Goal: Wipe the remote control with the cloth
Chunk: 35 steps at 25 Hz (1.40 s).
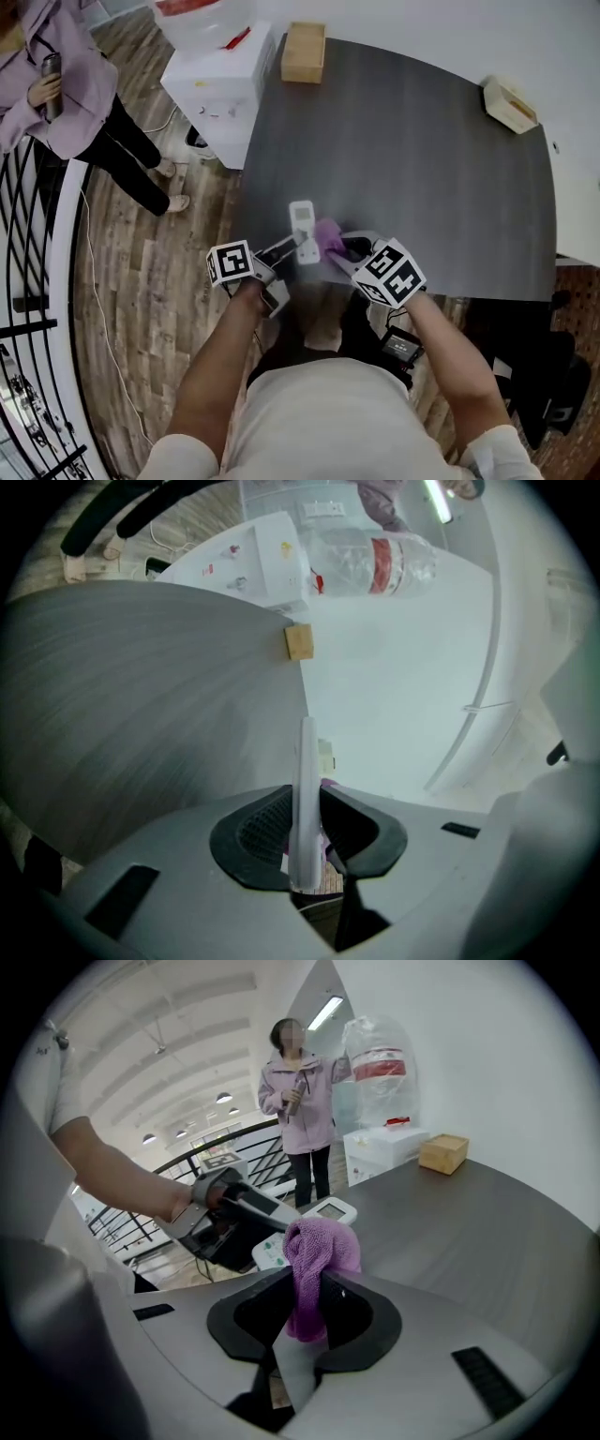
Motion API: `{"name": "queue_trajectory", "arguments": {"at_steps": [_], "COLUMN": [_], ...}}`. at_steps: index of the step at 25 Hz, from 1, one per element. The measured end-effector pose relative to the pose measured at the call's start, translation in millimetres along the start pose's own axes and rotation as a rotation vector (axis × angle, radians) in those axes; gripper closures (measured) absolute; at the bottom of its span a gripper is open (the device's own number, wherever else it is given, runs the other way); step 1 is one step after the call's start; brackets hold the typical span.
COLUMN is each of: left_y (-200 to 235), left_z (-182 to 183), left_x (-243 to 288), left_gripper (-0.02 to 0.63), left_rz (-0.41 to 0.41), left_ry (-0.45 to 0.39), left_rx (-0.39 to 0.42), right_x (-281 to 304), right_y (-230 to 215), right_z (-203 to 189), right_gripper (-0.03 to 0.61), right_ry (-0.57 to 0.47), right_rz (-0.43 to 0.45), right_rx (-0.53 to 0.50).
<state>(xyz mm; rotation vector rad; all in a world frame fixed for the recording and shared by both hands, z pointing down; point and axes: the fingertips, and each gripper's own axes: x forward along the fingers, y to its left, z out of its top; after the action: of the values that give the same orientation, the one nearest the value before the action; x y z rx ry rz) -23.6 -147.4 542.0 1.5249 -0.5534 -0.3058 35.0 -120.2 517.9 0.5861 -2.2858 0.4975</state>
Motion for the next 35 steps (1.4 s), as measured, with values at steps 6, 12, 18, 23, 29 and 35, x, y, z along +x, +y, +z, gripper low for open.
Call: {"name": "queue_trajectory", "arguments": {"at_steps": [6, 12, 18, 23, 29, 35], "left_y": [20.8, 34.8, 39.2, 36.6, 58.9, 65.0], "left_z": [3.6, 3.6, -14.0, -13.0, -14.7, -17.4], "left_x": [0.1, -0.1, 17.1, 16.2, -4.7, -3.6], "left_gripper": [0.52, 0.518, 0.518, 0.518, 0.5, 0.5], "left_rz": [0.147, 0.618, 0.781, 0.742, 0.75, 0.698], "left_ry": [-0.003, 0.259, 0.374, 0.299, 0.292, 0.281], "left_rx": [0.116, 0.901, 1.326, 1.393, 1.426, 1.391], "right_x": [-1.6, -16.1, 8.1, 40.4, 43.7, 41.1], "right_y": [58.7, 21.3, -44.2, -35.4, -37.2, -37.0], "right_z": [-24.6, -28.7, 16.4, 6.5, 7.4, 6.4], "right_gripper": [0.489, 0.489, 0.489, 0.489, 0.489, 0.489], "right_ry": [0.05, 0.045, 0.101, 0.233, 0.262, 0.279], "right_rz": [0.182, 0.073, -0.302, -0.285, -0.268, -0.258], "right_rx": [-0.056, 0.0, -0.209, -0.36, -0.329, -0.311]}}
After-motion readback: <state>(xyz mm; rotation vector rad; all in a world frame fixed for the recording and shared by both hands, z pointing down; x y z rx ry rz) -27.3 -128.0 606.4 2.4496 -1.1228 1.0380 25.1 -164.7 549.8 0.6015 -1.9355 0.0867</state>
